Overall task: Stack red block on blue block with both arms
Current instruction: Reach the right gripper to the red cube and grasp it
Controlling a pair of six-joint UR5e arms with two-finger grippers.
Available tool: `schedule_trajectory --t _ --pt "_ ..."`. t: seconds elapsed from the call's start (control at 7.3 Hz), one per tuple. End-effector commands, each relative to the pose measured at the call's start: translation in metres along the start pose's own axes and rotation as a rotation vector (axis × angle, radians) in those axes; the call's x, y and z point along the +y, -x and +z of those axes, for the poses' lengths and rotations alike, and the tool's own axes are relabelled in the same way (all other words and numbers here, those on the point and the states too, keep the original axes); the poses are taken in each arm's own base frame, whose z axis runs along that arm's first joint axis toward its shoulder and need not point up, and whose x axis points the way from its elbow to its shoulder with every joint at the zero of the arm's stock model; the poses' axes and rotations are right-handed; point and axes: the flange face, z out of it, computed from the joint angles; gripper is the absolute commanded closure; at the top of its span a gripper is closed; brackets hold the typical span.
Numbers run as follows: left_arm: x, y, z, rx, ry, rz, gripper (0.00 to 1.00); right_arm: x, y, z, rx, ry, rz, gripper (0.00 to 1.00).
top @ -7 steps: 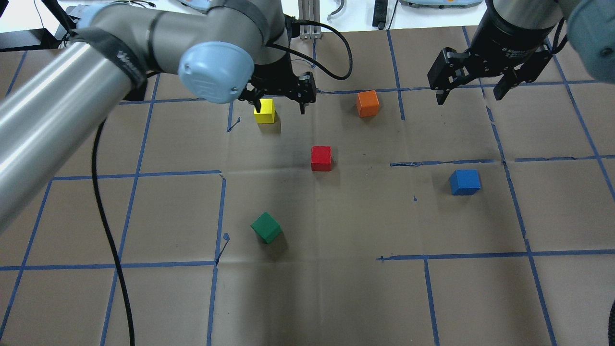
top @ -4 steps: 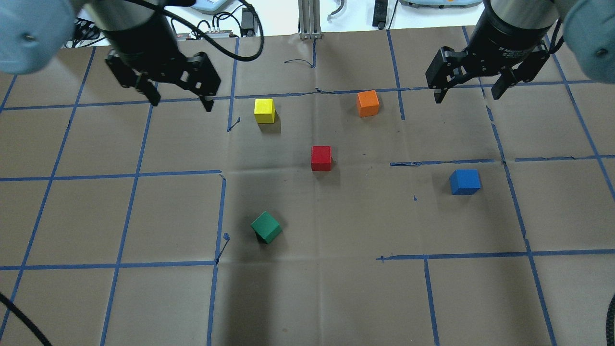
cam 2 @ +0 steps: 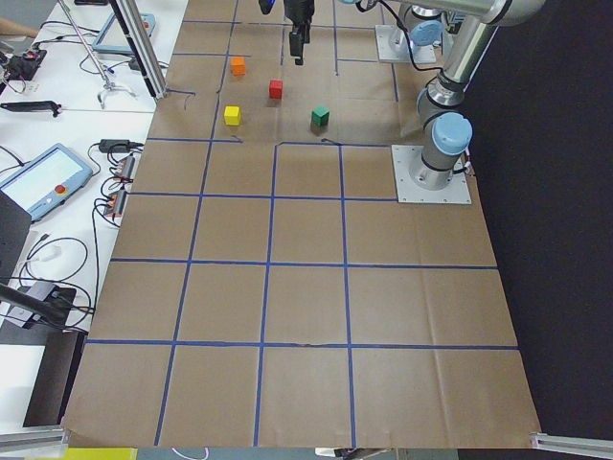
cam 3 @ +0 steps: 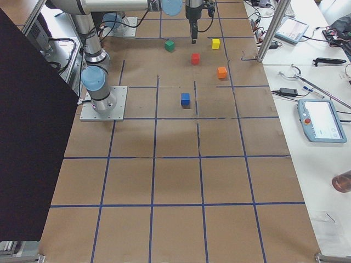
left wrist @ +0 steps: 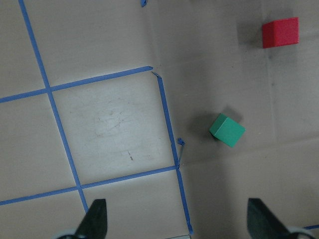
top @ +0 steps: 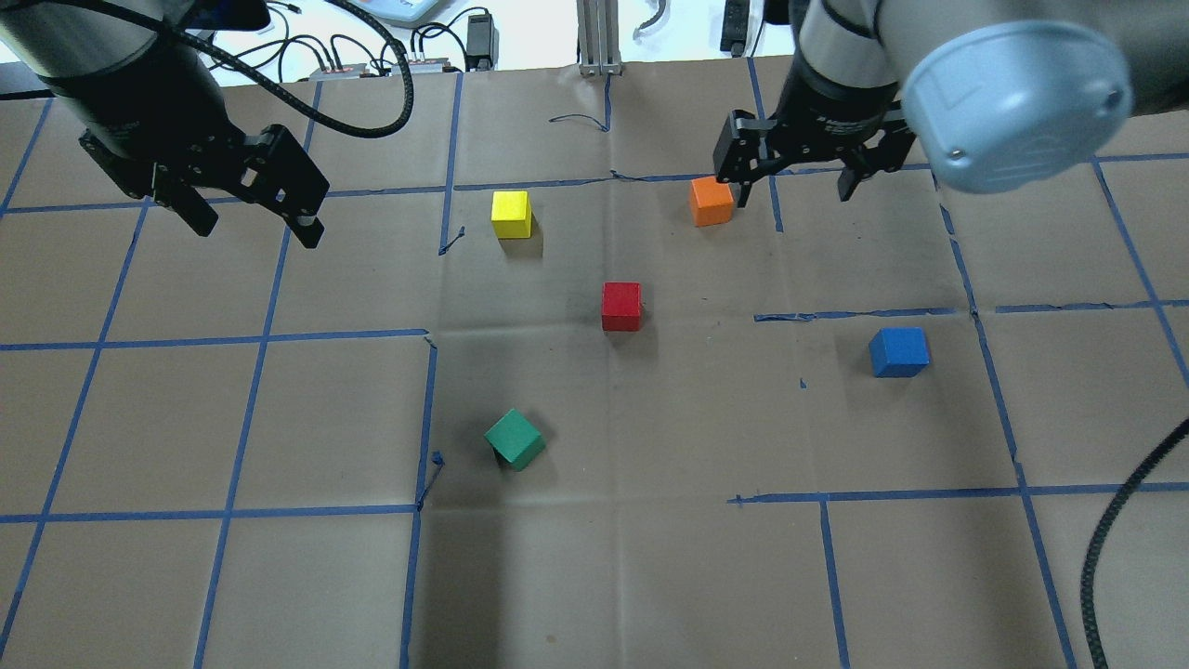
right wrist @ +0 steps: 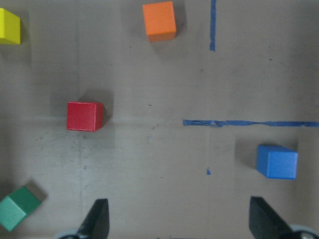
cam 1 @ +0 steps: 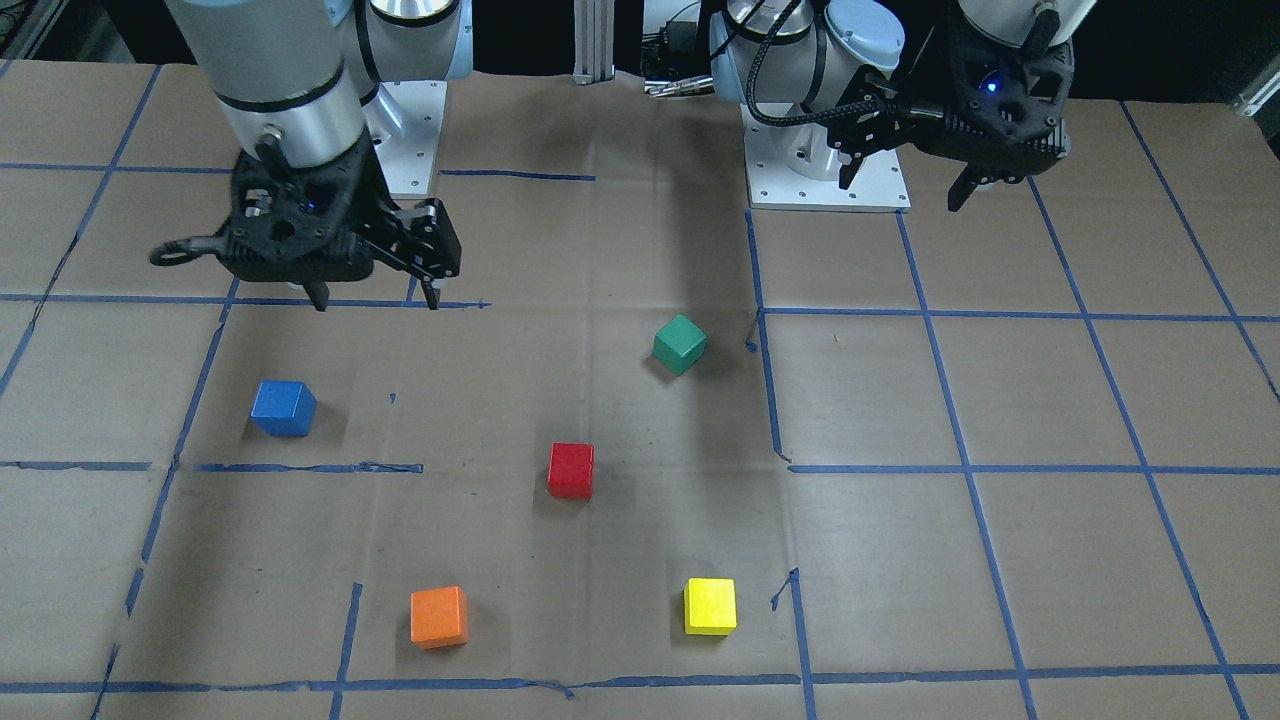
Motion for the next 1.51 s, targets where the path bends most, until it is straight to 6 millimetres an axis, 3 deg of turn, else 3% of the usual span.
schedule_trajectory --t 0.0,0.14,0.41,0.96,1.23,1.37 --pt "-0.002 0.016 0.003 0.008 0.003 -0.022 0.00 -0.004 0.080 0.052 -0.017 -0.023 0.015 0.00" --pt "-0.003 0.018 0.004 0.002 0.002 -0.026 0.00 -0.003 0.112 0.077 -0.025 -0.031 0.023 0.00" --pt "-0.003 0.018 0.000 -0.003 -0.024 -0.041 0.00 -0.013 0.134 0.128 -0.014 -0.021 0.012 0.00" --pt "-0.006 0.013 0.001 -0.003 -0.019 -0.029 0.00 -0.030 0.132 0.219 0.029 0.056 0.045 0.00" --pt "-0.005 0.010 0.001 -0.001 -0.010 -0.023 0.00 -0.033 0.132 0.254 0.041 0.079 0.080 0.00" --pt "-0.005 -0.001 0.001 -0.005 -0.012 -0.002 0.00 -0.031 0.131 0.270 0.049 0.102 0.081 0.00"
